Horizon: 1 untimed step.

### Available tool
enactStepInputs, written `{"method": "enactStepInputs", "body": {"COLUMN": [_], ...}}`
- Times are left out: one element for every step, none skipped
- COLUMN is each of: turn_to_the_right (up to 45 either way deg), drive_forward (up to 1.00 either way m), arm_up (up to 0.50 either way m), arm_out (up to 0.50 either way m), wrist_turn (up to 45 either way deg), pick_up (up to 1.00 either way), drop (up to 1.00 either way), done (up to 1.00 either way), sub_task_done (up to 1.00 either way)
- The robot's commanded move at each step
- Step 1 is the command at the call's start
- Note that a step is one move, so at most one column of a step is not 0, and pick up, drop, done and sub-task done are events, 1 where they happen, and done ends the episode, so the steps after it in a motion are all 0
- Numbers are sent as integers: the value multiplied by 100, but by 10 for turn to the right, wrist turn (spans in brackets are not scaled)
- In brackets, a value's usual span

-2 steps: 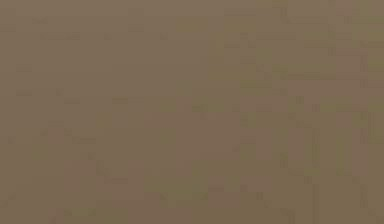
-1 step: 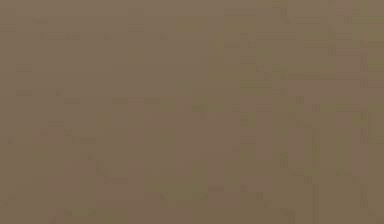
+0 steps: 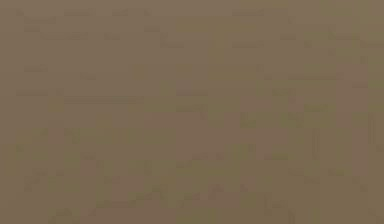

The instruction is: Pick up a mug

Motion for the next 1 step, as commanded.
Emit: {"method": "enactStepInputs", "body": {"turn_to_the_right": [0], "drive_forward": [0], "arm_up": [0], "arm_out": [0], "wrist_turn": [0], "pick_up": [0], "drop": [0], "done": [100], "sub_task_done": [0]}}
